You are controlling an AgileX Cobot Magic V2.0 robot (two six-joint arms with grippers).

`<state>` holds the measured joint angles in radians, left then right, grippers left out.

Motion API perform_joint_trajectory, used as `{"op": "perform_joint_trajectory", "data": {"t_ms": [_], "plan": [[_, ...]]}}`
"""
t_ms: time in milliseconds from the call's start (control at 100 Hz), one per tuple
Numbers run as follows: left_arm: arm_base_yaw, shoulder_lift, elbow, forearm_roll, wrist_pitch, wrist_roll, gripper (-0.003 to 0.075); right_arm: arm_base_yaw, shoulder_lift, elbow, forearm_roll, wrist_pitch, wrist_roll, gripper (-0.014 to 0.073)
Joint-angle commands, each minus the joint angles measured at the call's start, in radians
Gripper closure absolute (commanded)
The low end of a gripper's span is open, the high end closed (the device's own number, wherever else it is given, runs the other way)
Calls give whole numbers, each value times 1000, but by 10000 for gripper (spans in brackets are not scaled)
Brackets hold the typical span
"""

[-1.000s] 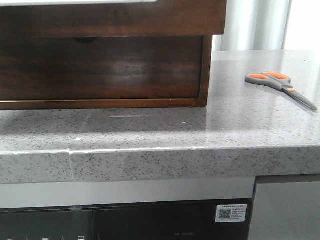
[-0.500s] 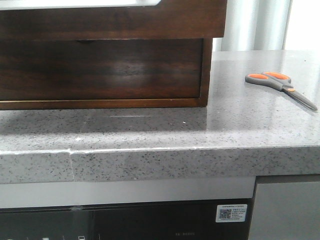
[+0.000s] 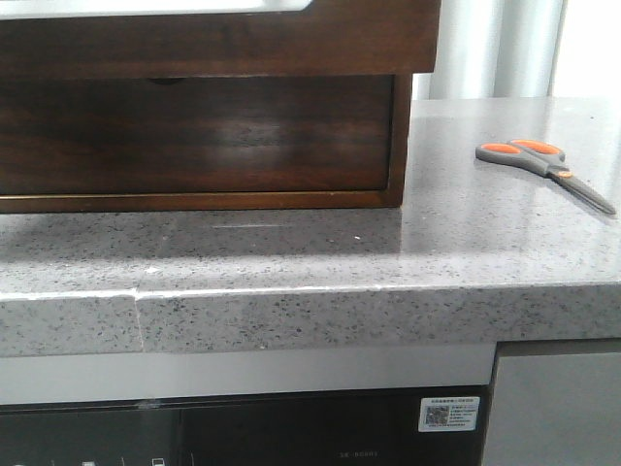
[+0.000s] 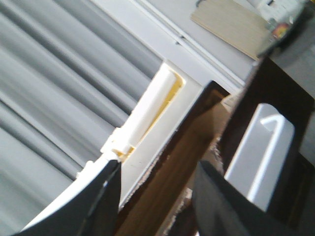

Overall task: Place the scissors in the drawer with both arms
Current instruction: 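Lower the right gripper over the scissors and grasp them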

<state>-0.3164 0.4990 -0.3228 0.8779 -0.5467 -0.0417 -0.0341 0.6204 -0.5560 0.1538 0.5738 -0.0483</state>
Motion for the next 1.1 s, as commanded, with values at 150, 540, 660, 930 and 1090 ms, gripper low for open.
{"op": "perform_joint_trajectory", "data": {"t_ms": [150, 540, 660, 930, 1090], "plan": [[-8, -65, -27, -273, -10, -16, 437, 56, 256, -259, 4, 20, -30, 381], [-8, -77, -27, -288, -7, -16, 446, 64, 766, -708, -14, 287, -30, 213], [-8, -77, -27, -288, -7, -16, 446, 64, 879, -805, -26, 324, -30, 140], [-8, -77, -27, -288, -7, -16, 446, 62, 1068, -972, -91, 434, -30, 145], [-8, -77, -27, -288, -7, -16, 447, 62, 1140, -1055, -109, 469, -30, 145]]}}
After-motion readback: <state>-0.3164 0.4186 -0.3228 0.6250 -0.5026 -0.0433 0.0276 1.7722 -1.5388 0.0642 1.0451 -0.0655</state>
